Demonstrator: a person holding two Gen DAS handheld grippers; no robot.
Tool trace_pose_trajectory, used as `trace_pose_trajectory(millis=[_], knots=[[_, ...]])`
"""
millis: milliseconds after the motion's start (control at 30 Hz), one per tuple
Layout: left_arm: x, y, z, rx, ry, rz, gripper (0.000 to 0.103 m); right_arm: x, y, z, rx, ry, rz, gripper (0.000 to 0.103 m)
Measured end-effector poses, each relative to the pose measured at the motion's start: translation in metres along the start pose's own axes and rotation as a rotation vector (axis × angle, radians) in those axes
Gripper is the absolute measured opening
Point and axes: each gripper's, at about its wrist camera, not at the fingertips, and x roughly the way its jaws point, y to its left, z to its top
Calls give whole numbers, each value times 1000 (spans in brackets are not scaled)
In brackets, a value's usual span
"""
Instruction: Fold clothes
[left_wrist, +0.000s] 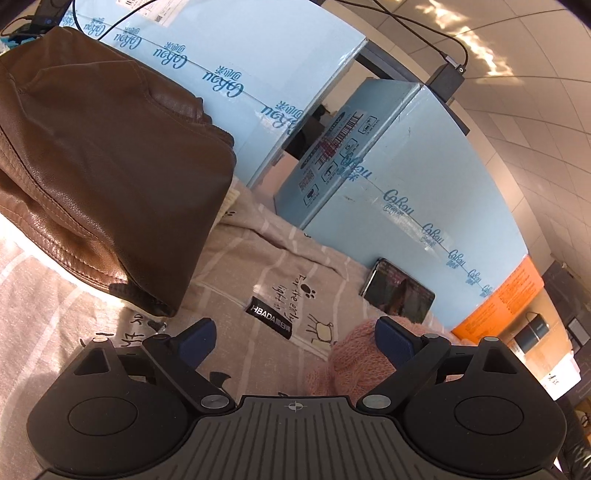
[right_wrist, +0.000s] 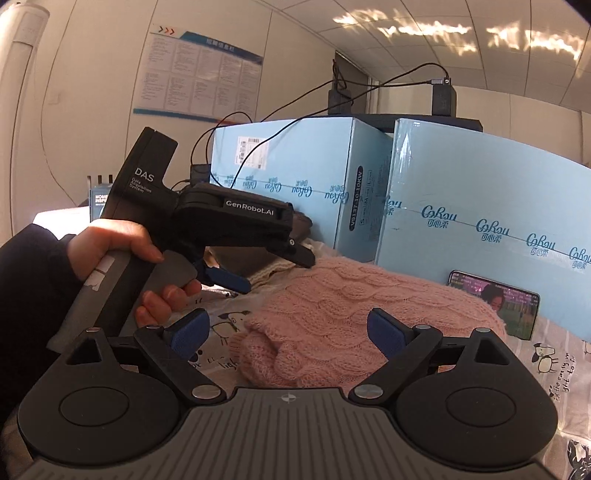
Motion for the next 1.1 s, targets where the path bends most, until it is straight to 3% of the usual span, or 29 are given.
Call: trace_pose_trajectory(millis=[100, 200, 400, 467, 533, 700, 1033, 1100], knots=[[2, -1, -2, -1, 10, -18, 95, 24, -6, 1, 149, 104, 17, 92], [4, -1, -4, -1, 20, -36, 95, 36, -13, -8, 266, 141, -11, 87], [6, 1, -5, -16, 24, -61, 95, 26, -29, -11, 361, 97, -12, 59], [7, 2, -4, -29, 28, -71, 95, 22, -37, -12, 402, 88, -12, 37], [9, 4, -5, -47, 42, -90, 95, 19, -47, -12, 459, 75, 1, 23], [15, 6, -8, -96, 74, -147, 95, 3, -66, -10, 580, -2, -2, 20], [31, -12, -18, 6, 188, -169, 94, -39, -88, -3, 641, -193, -104, 19], [33, -21, -24, 76, 200, -158, 82, -51, -94, -2, 647, -243, -128, 19]])
